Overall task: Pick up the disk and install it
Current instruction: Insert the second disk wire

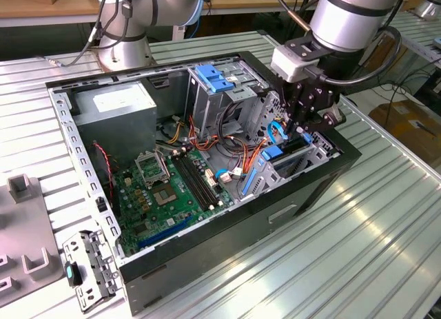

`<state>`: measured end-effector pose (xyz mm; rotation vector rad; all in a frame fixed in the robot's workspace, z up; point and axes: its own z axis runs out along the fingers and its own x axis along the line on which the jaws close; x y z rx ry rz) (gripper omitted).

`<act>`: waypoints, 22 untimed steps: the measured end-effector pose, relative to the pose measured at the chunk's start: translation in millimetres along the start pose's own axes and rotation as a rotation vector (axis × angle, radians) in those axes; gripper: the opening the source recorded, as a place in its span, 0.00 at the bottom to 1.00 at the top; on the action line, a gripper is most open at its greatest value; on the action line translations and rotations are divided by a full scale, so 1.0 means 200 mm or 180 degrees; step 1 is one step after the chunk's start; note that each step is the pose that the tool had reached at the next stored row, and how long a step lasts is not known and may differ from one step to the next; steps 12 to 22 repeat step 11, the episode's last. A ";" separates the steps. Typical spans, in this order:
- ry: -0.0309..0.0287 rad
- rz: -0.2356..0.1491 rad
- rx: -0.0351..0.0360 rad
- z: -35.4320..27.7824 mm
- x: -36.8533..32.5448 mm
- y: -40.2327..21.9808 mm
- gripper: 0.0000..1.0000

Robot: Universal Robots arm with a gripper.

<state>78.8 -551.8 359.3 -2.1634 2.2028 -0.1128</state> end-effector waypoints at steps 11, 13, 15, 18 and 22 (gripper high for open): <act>0.0000 0.0000 0.0009 0.000 0.000 0.000 0.11; 0.0000 0.0000 0.0009 0.000 0.000 0.000 0.11; 0.0000 0.0000 0.0009 0.000 0.000 0.000 0.11; 0.0000 0.0000 0.0009 0.000 0.000 0.000 0.11; 0.0000 0.0000 0.0009 0.000 0.000 0.000 0.11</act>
